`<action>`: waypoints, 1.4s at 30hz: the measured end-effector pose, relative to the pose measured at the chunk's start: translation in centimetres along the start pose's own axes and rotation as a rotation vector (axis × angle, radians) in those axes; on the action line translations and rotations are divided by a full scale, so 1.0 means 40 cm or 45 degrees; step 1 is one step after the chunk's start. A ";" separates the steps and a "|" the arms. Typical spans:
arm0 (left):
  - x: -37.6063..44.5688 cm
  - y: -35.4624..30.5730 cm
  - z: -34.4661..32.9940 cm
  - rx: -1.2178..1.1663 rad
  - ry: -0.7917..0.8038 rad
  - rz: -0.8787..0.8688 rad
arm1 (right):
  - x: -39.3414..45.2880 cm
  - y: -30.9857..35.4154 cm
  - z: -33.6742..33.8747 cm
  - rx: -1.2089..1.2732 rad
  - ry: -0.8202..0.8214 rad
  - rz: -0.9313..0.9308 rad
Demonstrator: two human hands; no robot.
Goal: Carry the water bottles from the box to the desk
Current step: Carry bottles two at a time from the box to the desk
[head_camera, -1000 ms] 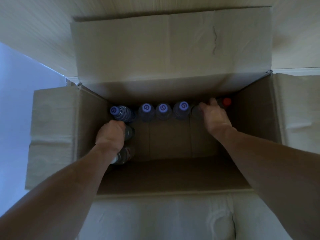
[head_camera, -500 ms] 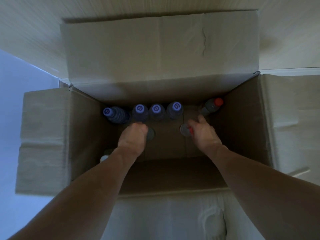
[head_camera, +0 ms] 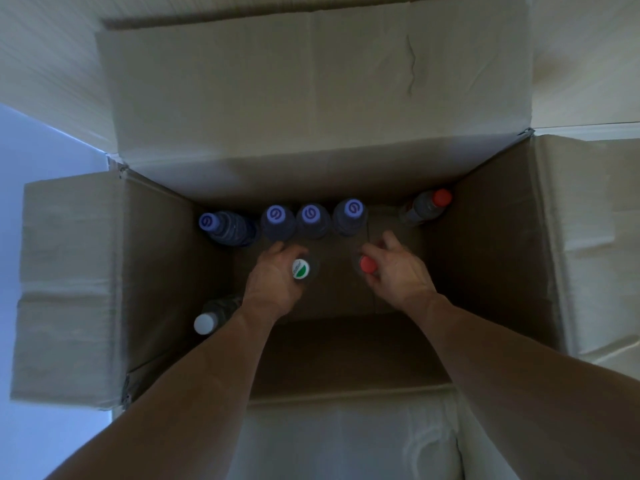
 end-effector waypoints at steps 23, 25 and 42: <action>0.042 0.043 -0.073 -0.662 0.113 0.186 | 0.038 -0.043 -0.003 0.410 0.038 -0.055; 0.017 0.029 -0.026 -0.682 0.152 0.143 | 0.012 -0.022 0.035 0.456 0.060 -0.060; -0.253 -0.130 0.558 -1.353 0.327 0.050 | -0.270 0.312 0.499 1.497 0.185 -0.228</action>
Point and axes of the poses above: each hand's wrist, its own x-axis towards the middle knuckle, its own z-axis out of the back of the hand, y = z × x, the point moved 2 cm from there along x, towards the middle knuckle, and after that the axes turned 13 degrees about x, right-handed, at the moved point
